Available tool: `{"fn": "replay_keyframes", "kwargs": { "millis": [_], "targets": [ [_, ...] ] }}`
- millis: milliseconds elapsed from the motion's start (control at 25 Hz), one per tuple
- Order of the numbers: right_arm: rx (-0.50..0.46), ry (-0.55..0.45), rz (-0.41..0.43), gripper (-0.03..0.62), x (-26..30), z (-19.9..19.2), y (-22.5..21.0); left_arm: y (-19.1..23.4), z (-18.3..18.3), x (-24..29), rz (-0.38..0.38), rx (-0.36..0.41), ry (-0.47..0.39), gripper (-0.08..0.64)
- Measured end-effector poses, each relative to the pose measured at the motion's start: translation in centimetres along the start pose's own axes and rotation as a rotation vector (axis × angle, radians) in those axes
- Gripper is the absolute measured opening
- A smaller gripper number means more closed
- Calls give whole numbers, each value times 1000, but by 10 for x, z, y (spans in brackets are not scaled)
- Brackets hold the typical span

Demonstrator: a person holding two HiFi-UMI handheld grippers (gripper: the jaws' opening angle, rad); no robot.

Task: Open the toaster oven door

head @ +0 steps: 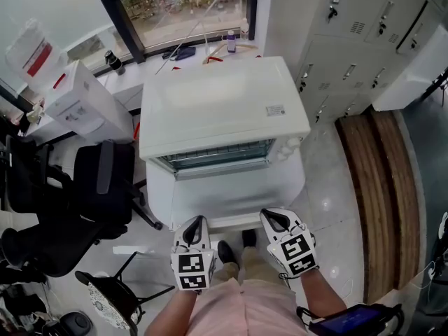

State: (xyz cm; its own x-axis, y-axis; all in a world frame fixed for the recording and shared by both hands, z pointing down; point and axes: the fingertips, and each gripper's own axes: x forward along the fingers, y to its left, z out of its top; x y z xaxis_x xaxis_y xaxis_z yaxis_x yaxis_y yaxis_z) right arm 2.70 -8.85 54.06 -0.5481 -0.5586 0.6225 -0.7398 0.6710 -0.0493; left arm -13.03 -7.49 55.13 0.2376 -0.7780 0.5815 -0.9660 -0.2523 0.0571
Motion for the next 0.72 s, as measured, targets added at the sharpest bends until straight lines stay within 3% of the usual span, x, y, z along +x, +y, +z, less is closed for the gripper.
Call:
{"fn": "replay_keyframes", "kwargs": {
  "millis": [720],
  "targets": [
    [2, 62, 14, 2, 7, -30, 8, -2, -23, 3, 0, -8, 42, 12]
  ]
}}
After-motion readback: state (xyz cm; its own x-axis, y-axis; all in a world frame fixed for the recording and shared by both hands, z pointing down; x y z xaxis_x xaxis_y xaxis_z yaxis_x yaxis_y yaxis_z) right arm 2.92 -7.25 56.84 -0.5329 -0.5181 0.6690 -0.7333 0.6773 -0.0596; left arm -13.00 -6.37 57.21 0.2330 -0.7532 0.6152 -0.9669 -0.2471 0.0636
